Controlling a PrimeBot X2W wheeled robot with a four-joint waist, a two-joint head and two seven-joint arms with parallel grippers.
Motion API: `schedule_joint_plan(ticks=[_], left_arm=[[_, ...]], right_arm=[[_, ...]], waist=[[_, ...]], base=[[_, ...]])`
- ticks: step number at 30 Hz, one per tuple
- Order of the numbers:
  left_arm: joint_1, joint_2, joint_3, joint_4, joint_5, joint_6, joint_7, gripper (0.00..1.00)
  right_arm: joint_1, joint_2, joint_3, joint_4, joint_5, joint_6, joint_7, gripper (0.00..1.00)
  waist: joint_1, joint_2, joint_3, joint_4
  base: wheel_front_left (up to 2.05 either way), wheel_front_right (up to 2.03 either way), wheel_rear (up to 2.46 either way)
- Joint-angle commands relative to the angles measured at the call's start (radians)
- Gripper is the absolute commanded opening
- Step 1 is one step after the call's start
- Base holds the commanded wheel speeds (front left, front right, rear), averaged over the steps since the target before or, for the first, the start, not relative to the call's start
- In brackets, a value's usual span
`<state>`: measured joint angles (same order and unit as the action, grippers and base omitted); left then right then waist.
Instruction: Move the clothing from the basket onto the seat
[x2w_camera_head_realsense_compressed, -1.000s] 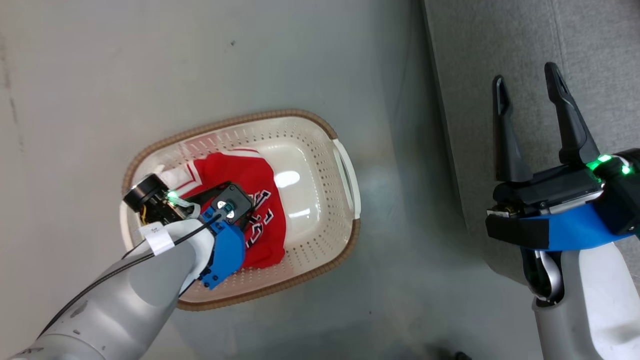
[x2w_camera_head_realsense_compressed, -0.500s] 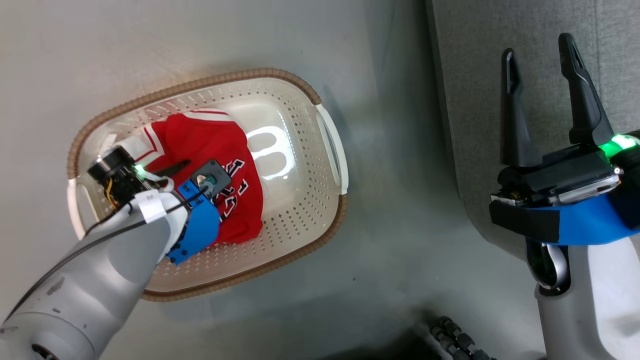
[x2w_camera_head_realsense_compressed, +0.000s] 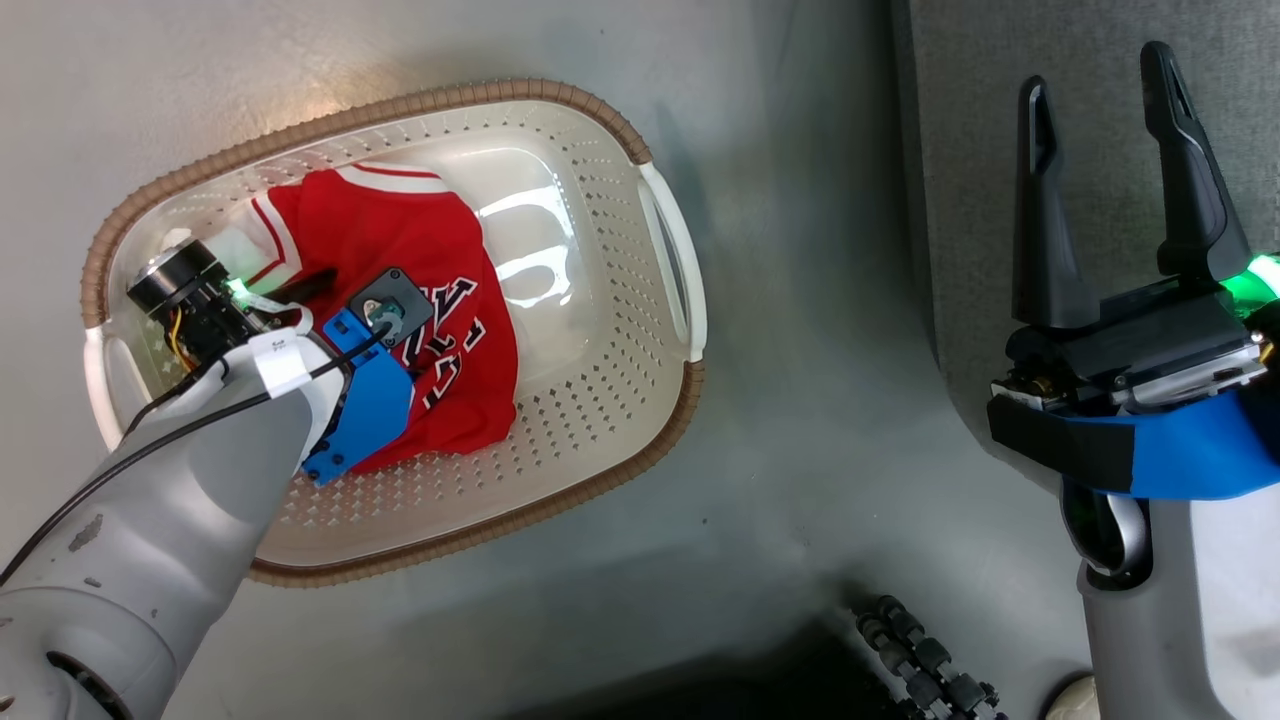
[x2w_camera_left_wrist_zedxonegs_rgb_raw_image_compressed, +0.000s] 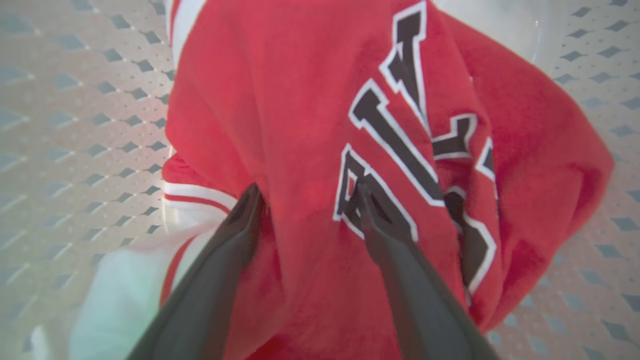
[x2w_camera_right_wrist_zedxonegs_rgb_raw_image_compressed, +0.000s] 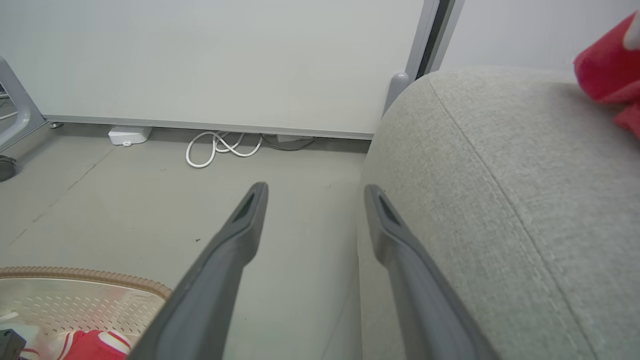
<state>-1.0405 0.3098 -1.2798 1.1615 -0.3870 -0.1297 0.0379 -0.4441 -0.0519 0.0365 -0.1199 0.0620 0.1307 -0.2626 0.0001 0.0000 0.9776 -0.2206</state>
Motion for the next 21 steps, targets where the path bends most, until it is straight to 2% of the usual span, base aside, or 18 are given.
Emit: schedule_joint_plan(ticks=[1,5,6,7,12,21], left_arm=[[-0.021,-0.003,-0.002,0.004,-0.004,-0.001,-0.003,1.0],[-0.017,-0.016,-0.003,0.005,0.0,-0.001,-0.001,1.0],[-0.017,-0.016,-0.003,0.004,0.004,-0.001,-0.005,0.55],[-0.015,-0.017,-0.003,0.004,0.009,-0.001,-0.003,0.0],[-0.007,-0.023,-0.003,-0.003,0.015,-0.001,0.008,0.0],[0.01,-0.05,-0.002,-0.027,-0.002,-0.001,-0.047,0.0]], right_arm=[[-0.013,0.002,0.002,-0.008,-0.004,0.0,-0.003,1.0],[-0.018,0.002,0.004,-0.016,-0.007,0.0,-0.003,1.0],[-0.019,0.002,0.004,-0.018,-0.007,0.0,-0.003,1.0],[-0.02,0.002,0.004,-0.018,-0.007,0.0,-0.003,1.0],[-0.023,0.002,0.0,-0.019,-0.014,0.0,-0.003,1.0],[-0.023,0.002,-0.005,0.003,-0.019,0.0,-0.003,1.0]], waist=[[-0.0001,0.0,0.01,0.0],[-0.0001,0.0,0.019,0.0],[-0.0001,0.0,0.021,0.0],[-0.0001,0.0,0.021,0.0],[-0.0001,0.0,0.016,0.004],[-0.0001,0.0,-0.039,0.029]], base=[[0.0,0.0,0.0],[0.0,0.0,0.0],[0.0,0.0,0.0],[0.0,0.0,0.0],[0.0,0.0,0.0],[0.0,0.0,0.0]])
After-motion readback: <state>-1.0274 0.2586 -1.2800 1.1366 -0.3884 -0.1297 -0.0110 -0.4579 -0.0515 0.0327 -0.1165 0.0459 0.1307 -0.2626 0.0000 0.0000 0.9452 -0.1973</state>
